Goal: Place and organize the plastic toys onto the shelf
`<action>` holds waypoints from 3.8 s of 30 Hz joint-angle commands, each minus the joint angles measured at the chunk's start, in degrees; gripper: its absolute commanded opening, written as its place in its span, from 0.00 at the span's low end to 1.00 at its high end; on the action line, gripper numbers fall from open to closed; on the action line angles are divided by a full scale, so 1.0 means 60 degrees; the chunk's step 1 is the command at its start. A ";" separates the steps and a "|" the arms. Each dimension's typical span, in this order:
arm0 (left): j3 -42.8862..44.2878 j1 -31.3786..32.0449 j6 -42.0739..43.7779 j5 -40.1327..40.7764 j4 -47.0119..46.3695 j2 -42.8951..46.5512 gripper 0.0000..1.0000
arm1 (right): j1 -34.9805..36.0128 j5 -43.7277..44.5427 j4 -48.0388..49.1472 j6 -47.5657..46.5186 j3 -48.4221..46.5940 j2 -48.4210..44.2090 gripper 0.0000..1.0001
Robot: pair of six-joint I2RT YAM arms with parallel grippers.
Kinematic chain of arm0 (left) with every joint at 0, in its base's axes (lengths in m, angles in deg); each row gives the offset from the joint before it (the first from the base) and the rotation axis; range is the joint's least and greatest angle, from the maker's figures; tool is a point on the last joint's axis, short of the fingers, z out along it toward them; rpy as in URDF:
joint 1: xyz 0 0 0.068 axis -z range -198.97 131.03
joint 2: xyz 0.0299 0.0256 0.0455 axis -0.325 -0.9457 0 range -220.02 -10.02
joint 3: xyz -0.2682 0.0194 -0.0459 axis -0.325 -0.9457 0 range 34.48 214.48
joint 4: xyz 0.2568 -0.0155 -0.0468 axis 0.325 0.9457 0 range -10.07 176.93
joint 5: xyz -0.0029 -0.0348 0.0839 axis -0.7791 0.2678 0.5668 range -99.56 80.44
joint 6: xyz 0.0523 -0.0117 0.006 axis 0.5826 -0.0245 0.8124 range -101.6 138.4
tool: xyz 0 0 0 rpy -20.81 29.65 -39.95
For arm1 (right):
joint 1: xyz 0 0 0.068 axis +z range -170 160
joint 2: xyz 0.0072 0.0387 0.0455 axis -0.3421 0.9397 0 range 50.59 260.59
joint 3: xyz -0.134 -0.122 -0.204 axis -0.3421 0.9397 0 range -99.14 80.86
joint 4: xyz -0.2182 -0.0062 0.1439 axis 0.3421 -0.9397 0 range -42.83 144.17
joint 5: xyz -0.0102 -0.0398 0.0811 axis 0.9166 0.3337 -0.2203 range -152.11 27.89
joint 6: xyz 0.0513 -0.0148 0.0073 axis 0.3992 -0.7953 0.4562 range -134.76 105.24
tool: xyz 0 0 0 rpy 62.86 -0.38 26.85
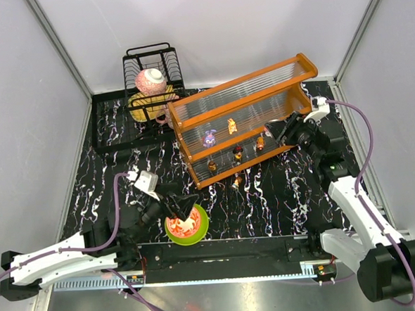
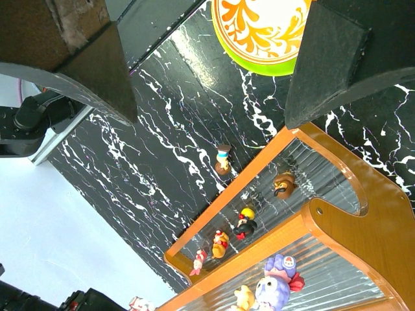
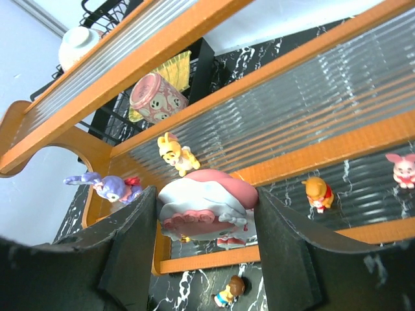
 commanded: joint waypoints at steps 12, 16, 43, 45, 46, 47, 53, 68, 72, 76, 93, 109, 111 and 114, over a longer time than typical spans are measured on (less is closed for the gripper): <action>-0.0426 0.0007 0.0165 0.0505 -0.0505 0.0379 0.99 | -0.0046 -0.0596 0.3136 0.0094 -0.0139 0.1946 0.00; -0.0515 -0.0022 0.0180 0.0549 -0.0519 0.0452 0.99 | -0.0046 -0.0523 0.3443 0.0094 -0.0256 0.2326 0.00; -0.0705 -0.0212 0.0311 0.0432 -0.0944 0.0365 0.99 | -0.0046 -0.0420 0.4572 0.0372 -0.1062 0.4188 0.02; -0.0734 -0.0227 0.0297 0.0432 -0.0944 0.0394 0.99 | -0.0031 -0.0420 0.4587 0.0358 -0.1120 0.4246 0.02; -0.0749 -0.0227 0.0297 0.0432 -0.0944 0.0409 0.99 | -0.0031 -0.0420 0.4572 0.0358 -0.1120 0.4290 0.02; -0.0764 -0.0241 0.0297 0.0432 -0.0944 0.0423 0.99 | -0.0017 -0.0435 0.4529 0.0358 -0.1164 0.4334 0.02; -0.0779 -0.0271 0.0282 0.0388 -0.0930 0.0452 0.99 | 0.0232 -0.0098 0.4221 0.0197 -0.1369 0.4481 0.00; -0.0822 -0.0315 0.0267 0.0359 -0.0959 0.0526 0.99 | 0.0496 0.0298 0.4074 0.0123 -0.1296 0.4613 0.00; -0.0822 -0.0329 0.0267 0.0359 -0.0944 0.0540 0.99 | 0.0525 0.0313 0.4074 0.0138 -0.1325 0.4715 0.00; -0.0851 -0.0329 0.0267 0.0329 -0.0944 0.0555 0.99 | 0.0613 0.0327 0.4118 0.0153 -0.1340 0.4803 0.01; -0.0925 -0.0359 0.0238 0.0329 -0.0842 0.0731 0.99 | 0.0657 0.0400 0.4308 0.0094 -0.1267 0.5023 0.19; -0.0983 -0.0373 0.0209 0.0329 -0.0783 0.0833 0.99 | 0.0657 0.0239 0.4396 0.0065 -0.1208 0.5038 0.57; -0.0983 -0.0373 0.0209 0.0344 -0.0768 0.0863 0.99 | 0.0657 0.0254 0.4396 0.0079 -0.1223 0.5052 0.60; -0.0998 -0.0373 0.0223 0.0344 -0.0739 0.0892 0.99 | 0.0657 0.0225 0.4411 0.0094 -0.1223 0.5067 0.61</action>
